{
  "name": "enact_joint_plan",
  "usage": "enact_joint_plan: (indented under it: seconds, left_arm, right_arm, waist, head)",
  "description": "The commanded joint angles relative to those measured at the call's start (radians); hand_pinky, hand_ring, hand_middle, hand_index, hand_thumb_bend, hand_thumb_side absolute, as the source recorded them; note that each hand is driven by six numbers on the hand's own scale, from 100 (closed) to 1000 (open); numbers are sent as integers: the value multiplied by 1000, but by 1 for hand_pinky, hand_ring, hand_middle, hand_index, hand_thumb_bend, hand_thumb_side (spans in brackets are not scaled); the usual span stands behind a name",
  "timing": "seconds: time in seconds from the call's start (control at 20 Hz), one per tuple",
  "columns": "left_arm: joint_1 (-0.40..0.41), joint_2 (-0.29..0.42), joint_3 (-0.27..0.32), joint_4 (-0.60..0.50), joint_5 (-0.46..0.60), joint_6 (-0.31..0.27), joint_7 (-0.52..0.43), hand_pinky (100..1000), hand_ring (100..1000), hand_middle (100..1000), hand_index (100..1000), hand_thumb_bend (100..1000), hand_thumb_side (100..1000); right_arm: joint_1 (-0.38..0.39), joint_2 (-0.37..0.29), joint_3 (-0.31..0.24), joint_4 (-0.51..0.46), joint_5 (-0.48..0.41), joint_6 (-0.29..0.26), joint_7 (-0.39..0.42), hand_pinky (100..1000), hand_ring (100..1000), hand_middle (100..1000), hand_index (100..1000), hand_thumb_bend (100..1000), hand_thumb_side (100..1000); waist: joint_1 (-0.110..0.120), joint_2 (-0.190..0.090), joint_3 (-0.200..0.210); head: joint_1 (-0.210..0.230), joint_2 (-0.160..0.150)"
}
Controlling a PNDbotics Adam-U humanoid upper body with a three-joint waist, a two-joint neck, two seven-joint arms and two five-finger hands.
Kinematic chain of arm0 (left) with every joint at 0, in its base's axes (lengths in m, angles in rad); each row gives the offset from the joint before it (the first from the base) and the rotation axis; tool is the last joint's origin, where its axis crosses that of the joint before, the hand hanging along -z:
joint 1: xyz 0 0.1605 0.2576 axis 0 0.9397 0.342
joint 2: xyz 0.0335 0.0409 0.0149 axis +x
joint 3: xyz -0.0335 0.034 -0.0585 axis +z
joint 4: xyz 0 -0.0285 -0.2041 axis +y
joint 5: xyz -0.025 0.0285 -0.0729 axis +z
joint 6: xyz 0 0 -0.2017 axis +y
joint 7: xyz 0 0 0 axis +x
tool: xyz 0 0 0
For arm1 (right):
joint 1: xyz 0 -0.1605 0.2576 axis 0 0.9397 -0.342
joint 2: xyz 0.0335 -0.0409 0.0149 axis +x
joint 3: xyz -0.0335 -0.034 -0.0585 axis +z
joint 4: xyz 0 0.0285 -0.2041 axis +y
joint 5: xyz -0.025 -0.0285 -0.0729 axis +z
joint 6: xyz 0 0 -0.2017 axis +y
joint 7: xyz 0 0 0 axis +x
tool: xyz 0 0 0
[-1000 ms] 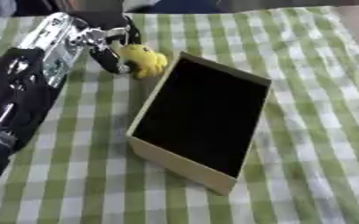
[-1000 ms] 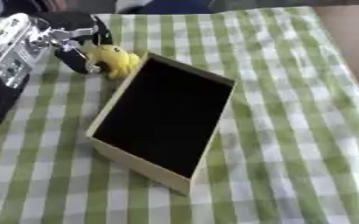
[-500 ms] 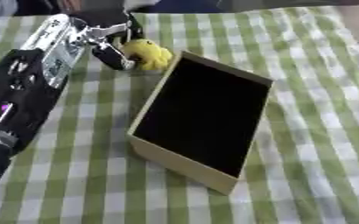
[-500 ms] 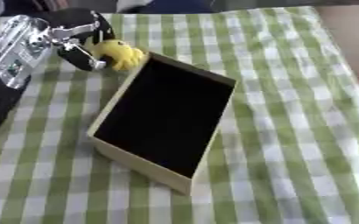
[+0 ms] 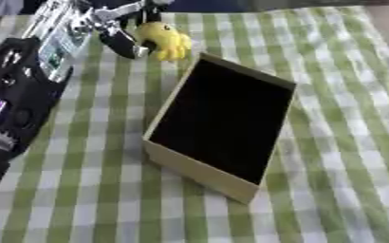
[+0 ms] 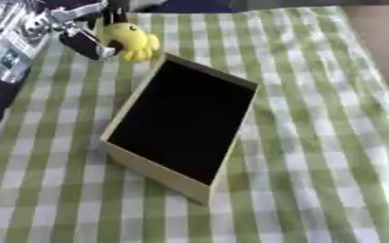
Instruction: Pick up objects on the table and place them in the box.
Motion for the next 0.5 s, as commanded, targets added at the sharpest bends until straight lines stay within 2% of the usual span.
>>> enact_joint_plan:
  seconds: [0.05,0.25,0.5]
  left_arm:
    - [-33,34,-12,-107,48,16,-2,435,586,553,587,100,100]
    - [-31,34,-60,-263,107,55,-14,417,577,561,601,100,121]
    - [10,18,-117,-476,144,99,-57,416,576,558,605,100,100]
  right_arm:
    - [-5,-17,-11,-20,8,0,-3,781,786,714,864,100,1000]
    - [-1,-20,-13,-20,12,0,-5,781,786,714,863,100,1000]
    - [3,-20,-14,-20,13,0,-8,782,786,714,863,100,1000]
  waist:
    - [-5,-36,5]
    - [-7,-45,16]
    - [-10,-54,33]
  head:
    - [-9,16]
    - [-22,32]
    - [-47,45]
